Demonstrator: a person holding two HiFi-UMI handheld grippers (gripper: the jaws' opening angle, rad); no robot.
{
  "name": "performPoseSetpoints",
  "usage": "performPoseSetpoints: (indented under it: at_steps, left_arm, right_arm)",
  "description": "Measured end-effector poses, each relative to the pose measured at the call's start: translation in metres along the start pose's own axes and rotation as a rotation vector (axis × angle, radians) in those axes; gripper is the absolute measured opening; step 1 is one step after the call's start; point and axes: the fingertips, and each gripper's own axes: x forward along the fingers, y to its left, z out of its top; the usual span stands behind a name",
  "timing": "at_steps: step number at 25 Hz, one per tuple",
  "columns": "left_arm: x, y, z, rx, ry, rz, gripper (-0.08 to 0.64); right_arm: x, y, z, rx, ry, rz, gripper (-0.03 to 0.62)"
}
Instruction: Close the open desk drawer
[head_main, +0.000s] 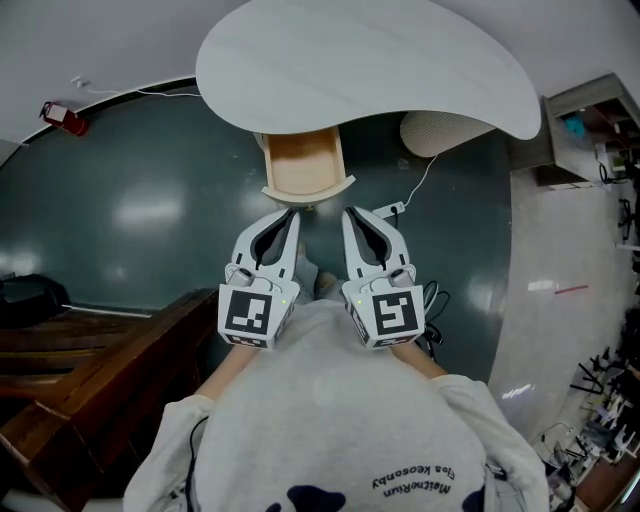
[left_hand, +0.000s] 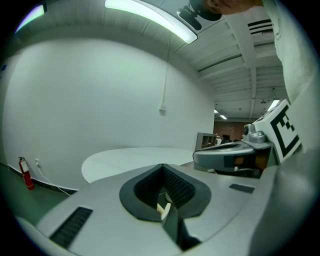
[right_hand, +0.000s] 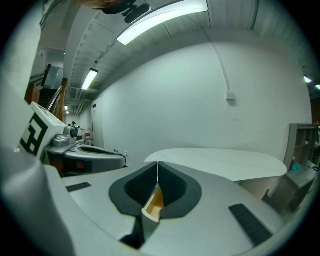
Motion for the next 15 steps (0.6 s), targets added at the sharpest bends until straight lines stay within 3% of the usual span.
performPoseSetpoints:
  at_steps: [8,15]
  left_arm:
    - [0.020,0.018,-0.013,0.007,0.046,-0.045,0.006]
    - [0.035,0.025,-0.046,-0.008,0.093,-0.049,0.008]
  right_arm:
    - [0.030,-0.004,-0.002,-0.006,0.006,-0.011,0.017]
    - [0.049,-0.008,-0.033,0.016,0.066,0.007,0.017]
